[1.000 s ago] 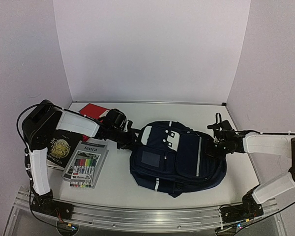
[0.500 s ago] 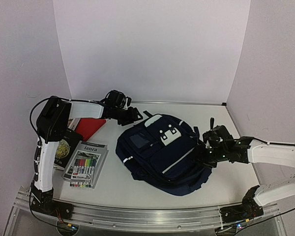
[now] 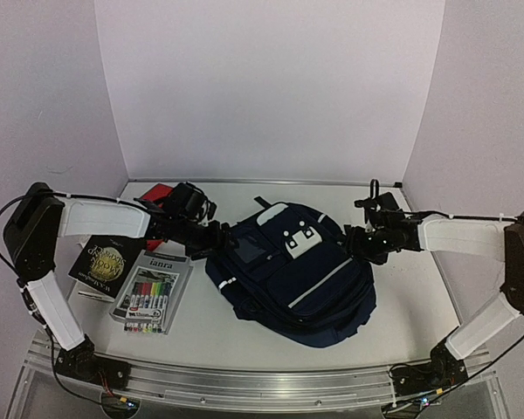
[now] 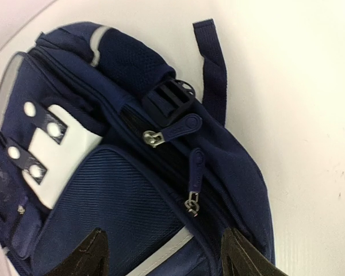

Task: Pack the student bag
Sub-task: Adjust the student bag at the center of the board.

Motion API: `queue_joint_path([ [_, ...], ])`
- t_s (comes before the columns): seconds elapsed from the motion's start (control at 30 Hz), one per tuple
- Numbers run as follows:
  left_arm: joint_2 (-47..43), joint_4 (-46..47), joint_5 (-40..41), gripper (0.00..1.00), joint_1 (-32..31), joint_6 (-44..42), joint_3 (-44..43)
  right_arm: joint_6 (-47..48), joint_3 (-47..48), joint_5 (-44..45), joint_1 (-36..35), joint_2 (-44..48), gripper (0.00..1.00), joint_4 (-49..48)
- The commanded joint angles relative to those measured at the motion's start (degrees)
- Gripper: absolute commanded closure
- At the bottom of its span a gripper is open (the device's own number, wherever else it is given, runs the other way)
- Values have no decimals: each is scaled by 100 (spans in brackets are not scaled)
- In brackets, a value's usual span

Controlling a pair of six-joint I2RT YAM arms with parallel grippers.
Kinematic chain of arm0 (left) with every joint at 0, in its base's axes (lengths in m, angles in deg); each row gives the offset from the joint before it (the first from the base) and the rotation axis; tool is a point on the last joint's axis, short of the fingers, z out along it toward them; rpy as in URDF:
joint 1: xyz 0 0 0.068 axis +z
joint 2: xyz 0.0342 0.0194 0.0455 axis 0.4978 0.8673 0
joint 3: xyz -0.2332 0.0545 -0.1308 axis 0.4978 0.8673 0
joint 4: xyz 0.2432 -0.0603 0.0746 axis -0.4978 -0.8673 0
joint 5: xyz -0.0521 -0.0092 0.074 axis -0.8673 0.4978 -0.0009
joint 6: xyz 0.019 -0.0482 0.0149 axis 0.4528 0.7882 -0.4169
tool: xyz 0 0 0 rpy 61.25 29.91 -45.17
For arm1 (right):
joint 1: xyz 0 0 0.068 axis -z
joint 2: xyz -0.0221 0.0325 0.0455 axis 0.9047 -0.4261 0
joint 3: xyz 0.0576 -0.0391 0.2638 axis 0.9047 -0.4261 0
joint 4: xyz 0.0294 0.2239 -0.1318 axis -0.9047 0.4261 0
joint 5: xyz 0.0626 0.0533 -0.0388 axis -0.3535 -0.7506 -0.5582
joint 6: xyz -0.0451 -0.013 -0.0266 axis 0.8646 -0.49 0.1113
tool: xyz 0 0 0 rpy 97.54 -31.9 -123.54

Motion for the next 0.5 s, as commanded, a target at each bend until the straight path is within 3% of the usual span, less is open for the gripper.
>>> queue_joint_path([
  [0.0,253,82,-106,23,-578,534,-2,595,291,96,49,-437,38,-110],
  [0.13,601,350,-127,27,-615,631,27,435,141,-450,47,-575,47,-340],
  [0.2,845,530,-136,34,-593,639,-14,288,-61,-717,46,-610,55,-532],
  [0.27,1172,668,-313,41,-498,621,-177,60,-300,-1020,26,-601,71,-777],
  [0.33,1468,864,-589,47,-350,599,-300,-100,-531,-1241,-63,-509,80,-902],
  [0.47,1713,1189,-797,52,173,410,-533,-342,-821,-1391,-468,-98,84,-913],
])
